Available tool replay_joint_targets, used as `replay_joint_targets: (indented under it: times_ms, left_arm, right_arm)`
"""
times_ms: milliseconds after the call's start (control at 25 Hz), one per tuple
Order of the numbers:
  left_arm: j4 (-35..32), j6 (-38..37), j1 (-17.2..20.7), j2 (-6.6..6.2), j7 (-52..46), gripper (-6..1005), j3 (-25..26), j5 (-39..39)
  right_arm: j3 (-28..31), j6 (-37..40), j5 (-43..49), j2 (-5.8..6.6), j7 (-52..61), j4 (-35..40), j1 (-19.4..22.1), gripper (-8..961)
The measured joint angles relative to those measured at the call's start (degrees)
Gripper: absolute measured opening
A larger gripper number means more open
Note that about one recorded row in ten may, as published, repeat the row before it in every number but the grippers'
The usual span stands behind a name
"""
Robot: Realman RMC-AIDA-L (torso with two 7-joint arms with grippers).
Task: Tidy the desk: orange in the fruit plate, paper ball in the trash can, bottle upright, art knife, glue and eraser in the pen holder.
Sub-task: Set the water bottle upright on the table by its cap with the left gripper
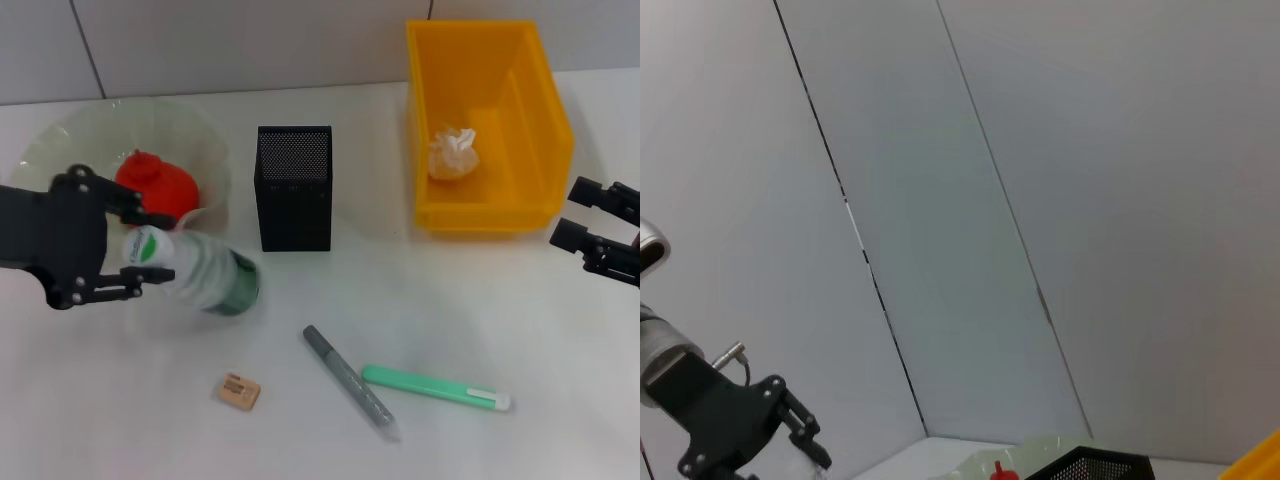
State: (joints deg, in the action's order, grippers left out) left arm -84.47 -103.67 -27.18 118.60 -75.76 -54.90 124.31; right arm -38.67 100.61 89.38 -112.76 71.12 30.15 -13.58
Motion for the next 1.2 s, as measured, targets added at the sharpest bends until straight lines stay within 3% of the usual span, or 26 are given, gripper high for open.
replay_joint_targets:
  times_ms: [200,560,1040,1200]
  left_arm:
    - [1.68,0.79,2.45,-0.24,0.44,396,2.35,-4.92]
    - [4.57,1.14,2.84,-0.06,-0.99,383,5.95,-5.95]
    - [8.07,1.58,3.23,-0.13,-1.11,179,8.50,-7.95]
    - [8.09,1.24,3.55,-0.16,-0.49,37,8.43,-8.84]
  right_arm:
    - [-0.01,-0.08,0.23,0.00,0.03,0.07,-0.21,846]
    - [-0.03,-0.08,0.66,0.16,0.05,0.17,-0.50,845]
    - [0.36,-0.16,1.68,0.25,-0.28,0.17,-0.58,845]
    - [0.36,-0.16,1.76,0.29,-0.36,0.17,-0.59,846]
